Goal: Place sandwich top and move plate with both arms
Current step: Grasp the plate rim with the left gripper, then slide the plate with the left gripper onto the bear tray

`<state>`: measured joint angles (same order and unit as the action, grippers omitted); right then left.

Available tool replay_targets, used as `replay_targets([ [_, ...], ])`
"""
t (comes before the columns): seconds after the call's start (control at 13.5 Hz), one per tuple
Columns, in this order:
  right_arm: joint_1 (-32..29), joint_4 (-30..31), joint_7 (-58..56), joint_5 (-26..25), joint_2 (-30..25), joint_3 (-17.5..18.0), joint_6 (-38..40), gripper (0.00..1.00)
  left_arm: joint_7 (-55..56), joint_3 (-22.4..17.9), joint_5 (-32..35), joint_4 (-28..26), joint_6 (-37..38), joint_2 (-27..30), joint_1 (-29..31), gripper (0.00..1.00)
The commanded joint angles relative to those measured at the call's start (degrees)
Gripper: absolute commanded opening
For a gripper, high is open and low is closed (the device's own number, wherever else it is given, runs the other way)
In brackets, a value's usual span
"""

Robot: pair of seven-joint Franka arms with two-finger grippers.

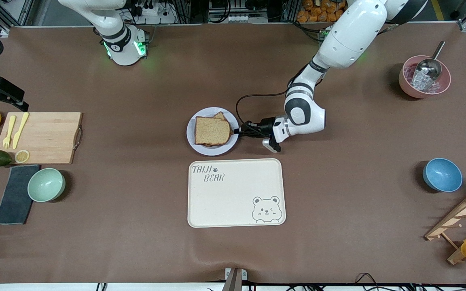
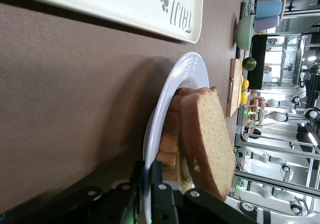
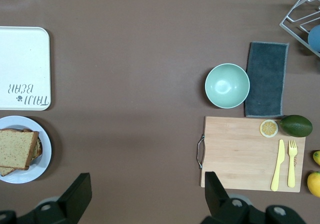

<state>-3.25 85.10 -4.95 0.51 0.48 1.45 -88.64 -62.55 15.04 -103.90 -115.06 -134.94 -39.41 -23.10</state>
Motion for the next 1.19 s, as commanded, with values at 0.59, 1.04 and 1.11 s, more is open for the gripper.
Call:
replay_targets([
  [0.59, -0.6, 0.5, 1.1, -0.5, -0.4, 0.7, 0.1, 1.00, -10.5, 0.4, -5.8, 1.9, 4.1, 0.2, 0.5, 0.00],
  [1.04, -0.6, 0.5, 1.0, -0.5, -0.4, 0.7, 0.1, 1.00, -10.4, 1.0, -7.0, 3.1, 4.9, 0.7, 2.3, 0.00],
  [1.11, -0.6, 0.5, 1.0, -0.5, -0.4, 0.7, 0.1, 1.00, -10.4, 1.7, -7.3, 3.6, 5.2, 0.8, 2.9, 0.00],
])
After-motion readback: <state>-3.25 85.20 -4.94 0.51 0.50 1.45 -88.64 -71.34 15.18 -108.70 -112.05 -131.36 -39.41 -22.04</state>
